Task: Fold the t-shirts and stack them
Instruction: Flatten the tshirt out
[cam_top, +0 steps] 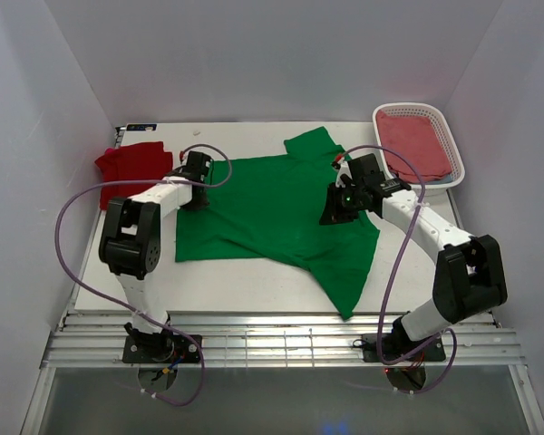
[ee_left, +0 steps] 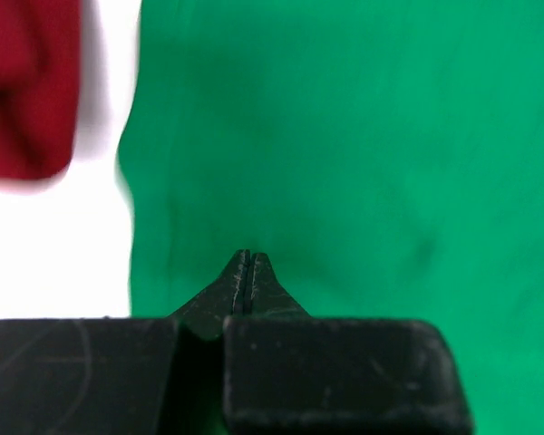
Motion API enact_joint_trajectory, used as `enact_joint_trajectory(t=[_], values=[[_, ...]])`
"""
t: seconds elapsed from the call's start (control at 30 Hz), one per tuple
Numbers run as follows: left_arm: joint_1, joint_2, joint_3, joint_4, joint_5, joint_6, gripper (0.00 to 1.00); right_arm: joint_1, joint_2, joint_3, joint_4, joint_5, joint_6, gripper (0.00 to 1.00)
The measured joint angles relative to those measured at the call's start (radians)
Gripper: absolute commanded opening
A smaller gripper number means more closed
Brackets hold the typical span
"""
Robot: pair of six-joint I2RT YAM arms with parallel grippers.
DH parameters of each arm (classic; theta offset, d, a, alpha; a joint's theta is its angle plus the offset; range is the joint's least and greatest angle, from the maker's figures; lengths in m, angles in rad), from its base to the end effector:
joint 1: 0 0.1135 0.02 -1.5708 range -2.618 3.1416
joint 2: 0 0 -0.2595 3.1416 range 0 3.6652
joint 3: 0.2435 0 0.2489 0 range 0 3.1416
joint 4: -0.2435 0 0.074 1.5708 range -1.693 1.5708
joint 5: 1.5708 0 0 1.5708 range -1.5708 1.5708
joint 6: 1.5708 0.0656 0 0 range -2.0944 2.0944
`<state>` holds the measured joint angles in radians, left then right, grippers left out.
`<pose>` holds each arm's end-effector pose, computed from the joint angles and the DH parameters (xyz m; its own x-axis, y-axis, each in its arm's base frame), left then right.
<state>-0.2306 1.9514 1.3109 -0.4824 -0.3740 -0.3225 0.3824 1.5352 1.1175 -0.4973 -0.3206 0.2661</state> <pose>0.3992 -0.0691 0.1364 -0.8509 -0.1033 -0.5151 -0.2224 0.9591 0.1751 0.3068 0.1457 0.2217 -0.8494 -0.0726 -0.5226 -0.3203 0.8581 0.4013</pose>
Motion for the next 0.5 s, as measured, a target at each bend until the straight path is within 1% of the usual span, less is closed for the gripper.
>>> enact_joint_trajectory(t=[0.07, 0.1, 0.13, 0.17, 0.2, 0.3, 0.43, 0.5], values=[[0.0, -0.076, -0.064, -0.007, 0.014, 0.0, 0.22, 0.011, -0.022, -0.006, -0.003, 0.0, 0.009, 0.23], [0.0, -0.135, -0.104, -0.007, 0.019, -0.001, 0.37, 0.017, -0.033, -0.008, -0.002, 0.001, 0.013, 0.24], [0.0, -0.153, -0.137, -0.013, 0.021, -0.008, 0.44, 0.025, -0.047, -0.011, -0.003, 0.003, 0.016, 0.25], [0.0, -0.234, -0.155, -0.016, 0.023, -0.005, 0.46, 0.031, -0.058, -0.014, -0.001, 0.003, 0.017, 0.26], [0.0, -0.283, -0.177, -0.016, 0.025, -0.014, 0.47, 0.036, -0.07, -0.02, -0.002, 0.004, 0.019, 0.26], [0.0, -0.362, -0.221, -0.013, 0.03, -0.042, 0.49, 0.051, -0.106, -0.043, -0.002, 0.005, 0.024, 0.27], [0.0, -0.357, -0.289, -0.027, 0.042, -0.078, 0.48, 0.056, -0.142, -0.083, -0.002, 0.008, 0.034, 0.27], [0.0, -0.336, -0.317, -0.047, 0.048, -0.09, 0.46, 0.056, -0.157, -0.103, -0.003, 0.01, 0.04, 0.27]])
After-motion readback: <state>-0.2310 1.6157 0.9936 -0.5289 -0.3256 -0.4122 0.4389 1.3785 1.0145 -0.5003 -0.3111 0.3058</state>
